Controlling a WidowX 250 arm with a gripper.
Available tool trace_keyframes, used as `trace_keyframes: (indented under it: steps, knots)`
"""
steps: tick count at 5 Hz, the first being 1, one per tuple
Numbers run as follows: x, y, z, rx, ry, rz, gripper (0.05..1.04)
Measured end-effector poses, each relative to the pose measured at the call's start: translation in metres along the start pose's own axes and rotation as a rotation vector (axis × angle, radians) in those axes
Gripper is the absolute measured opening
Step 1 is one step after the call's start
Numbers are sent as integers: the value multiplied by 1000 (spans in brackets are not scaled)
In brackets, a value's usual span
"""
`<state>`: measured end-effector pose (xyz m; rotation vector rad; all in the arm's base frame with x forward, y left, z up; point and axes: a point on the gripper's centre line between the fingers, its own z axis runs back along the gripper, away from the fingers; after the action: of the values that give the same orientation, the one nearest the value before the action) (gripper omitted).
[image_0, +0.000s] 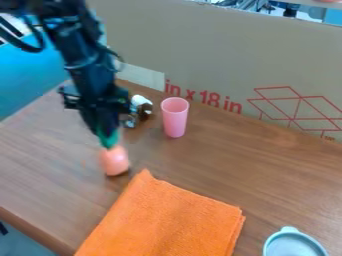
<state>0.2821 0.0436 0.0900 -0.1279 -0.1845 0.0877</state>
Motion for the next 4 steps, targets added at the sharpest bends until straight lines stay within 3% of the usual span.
trace_keyframes:
  steps: [2,3,4]
  knots:
    - [-9,-8,6,129,16,-40,197]
    - [-14,-3,10,168,27,-14,197]
    - [-13,-1,17,171,4,7,197]
